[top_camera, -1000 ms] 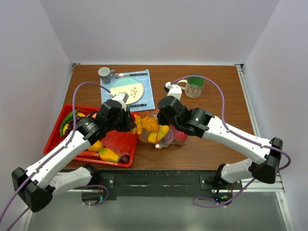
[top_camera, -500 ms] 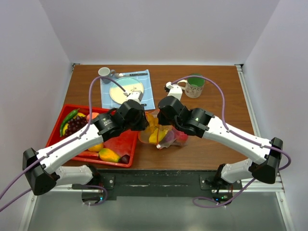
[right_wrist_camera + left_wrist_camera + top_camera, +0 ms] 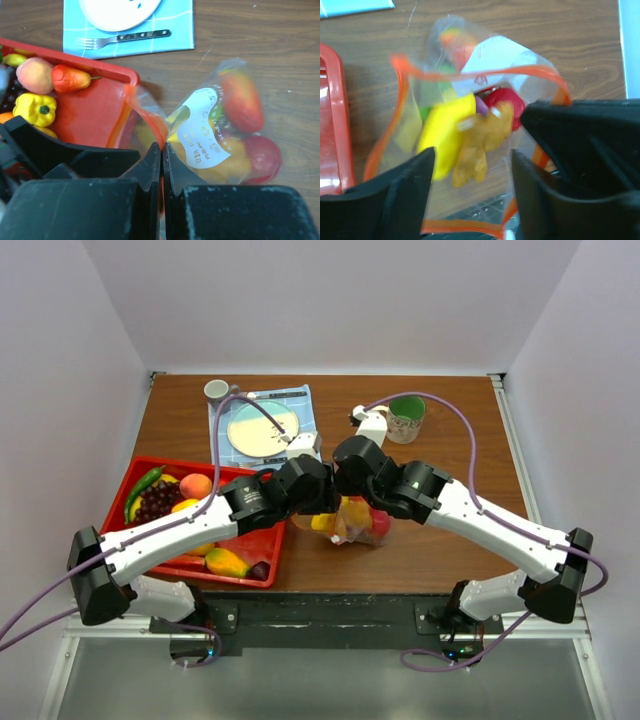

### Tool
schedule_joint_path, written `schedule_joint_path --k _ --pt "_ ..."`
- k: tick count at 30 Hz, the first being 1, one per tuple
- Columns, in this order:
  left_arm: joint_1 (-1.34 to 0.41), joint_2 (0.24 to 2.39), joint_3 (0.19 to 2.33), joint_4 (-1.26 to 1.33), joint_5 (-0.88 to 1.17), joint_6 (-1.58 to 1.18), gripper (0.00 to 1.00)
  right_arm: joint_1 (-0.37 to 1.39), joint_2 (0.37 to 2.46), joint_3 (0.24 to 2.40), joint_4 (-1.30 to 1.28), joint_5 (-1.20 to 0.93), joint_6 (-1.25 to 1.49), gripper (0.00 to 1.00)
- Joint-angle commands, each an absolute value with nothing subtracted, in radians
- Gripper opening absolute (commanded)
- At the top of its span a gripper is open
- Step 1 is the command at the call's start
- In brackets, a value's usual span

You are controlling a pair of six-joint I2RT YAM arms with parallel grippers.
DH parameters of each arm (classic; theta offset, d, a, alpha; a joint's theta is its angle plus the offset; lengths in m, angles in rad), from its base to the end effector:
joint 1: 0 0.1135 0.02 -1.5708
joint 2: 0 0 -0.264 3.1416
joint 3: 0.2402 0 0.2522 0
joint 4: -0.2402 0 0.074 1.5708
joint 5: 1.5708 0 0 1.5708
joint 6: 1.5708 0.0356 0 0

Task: Place the food in the zip-top bag and seal the zipper

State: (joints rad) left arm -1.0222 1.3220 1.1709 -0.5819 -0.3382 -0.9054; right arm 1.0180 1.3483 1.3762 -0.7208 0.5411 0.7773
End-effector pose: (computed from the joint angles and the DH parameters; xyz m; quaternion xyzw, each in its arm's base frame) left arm 0.1593 -0.2380 0.3198 -0.0158 0.9030 -0.2416 0.3550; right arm 0.1654 0.2332 0.3710 0.0080 0.8796 0.1694 0.4445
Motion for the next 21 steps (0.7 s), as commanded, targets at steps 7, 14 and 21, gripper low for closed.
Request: schedule_joint_path --k 7,14,21 --pt "-1.032 1.155 1.187 -0.485 -0.33 -0.876 0.7 0.914 1.181 1.351 -0.75 0.578 0.772 0.0" --pt "-0.987 1.013 1.203 -0.65 -0.511 -0.894 0.7 0.868 1.146 1.344 -0.741 0.486 0.75 0.0" --pt "-0.611 0.977 1.036 -0.718 -0.522 -0.887 0.68 0.896 1.077 1.364 -0.773 0.457 0.742 0.0"
